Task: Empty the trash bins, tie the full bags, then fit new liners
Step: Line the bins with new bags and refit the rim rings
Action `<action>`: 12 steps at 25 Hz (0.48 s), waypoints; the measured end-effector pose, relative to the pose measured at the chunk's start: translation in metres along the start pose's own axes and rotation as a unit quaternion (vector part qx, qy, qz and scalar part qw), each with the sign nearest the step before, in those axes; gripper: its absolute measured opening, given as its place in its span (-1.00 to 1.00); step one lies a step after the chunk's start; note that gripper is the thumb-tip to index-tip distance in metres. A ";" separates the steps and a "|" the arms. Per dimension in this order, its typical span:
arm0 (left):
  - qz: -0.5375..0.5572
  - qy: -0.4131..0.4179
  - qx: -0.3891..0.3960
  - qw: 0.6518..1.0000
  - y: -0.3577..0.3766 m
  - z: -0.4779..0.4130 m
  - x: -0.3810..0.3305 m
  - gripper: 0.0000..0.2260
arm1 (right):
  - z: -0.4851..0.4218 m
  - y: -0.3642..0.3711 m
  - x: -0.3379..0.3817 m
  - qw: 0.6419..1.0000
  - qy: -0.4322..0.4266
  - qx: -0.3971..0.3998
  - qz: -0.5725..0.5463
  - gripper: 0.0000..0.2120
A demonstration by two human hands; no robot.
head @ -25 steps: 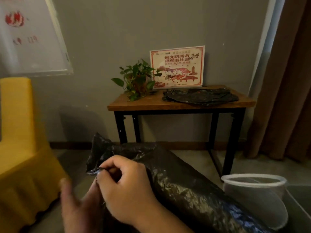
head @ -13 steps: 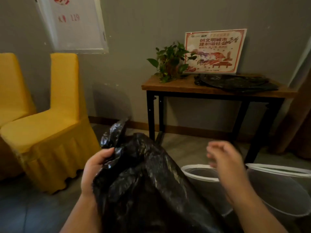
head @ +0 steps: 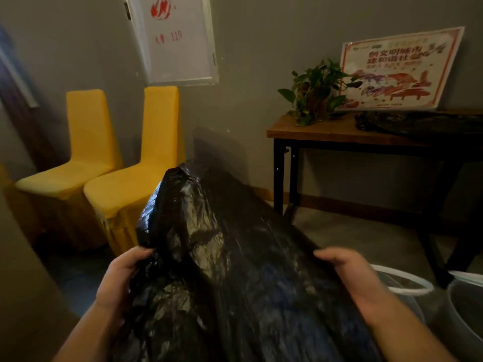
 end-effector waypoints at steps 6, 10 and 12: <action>-0.362 0.021 -0.207 0.909 -0.026 -0.006 0.036 -0.67 | 0.009 -0.003 0.038 0.985 -0.136 -0.073 0.077 -0.44; -0.469 0.204 -0.125 0.850 0.060 0.032 0.029 -0.80 | 0.004 0.004 0.029 0.939 -0.219 -0.178 0.198 -0.43; -0.468 0.203 0.018 0.860 0.122 0.046 0.046 -0.74 | -0.003 0.009 0.023 0.941 -0.215 -0.174 0.197 -0.46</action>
Point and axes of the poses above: each hand's wrist, its own z-axis away from the middle knuckle, its own y-axis out of the palm, x = y × z, the point moved 7 cm from there along -z, towards the middle knuckle, and after that the axes turned 14 degrees about y, right-handed, at the moved point
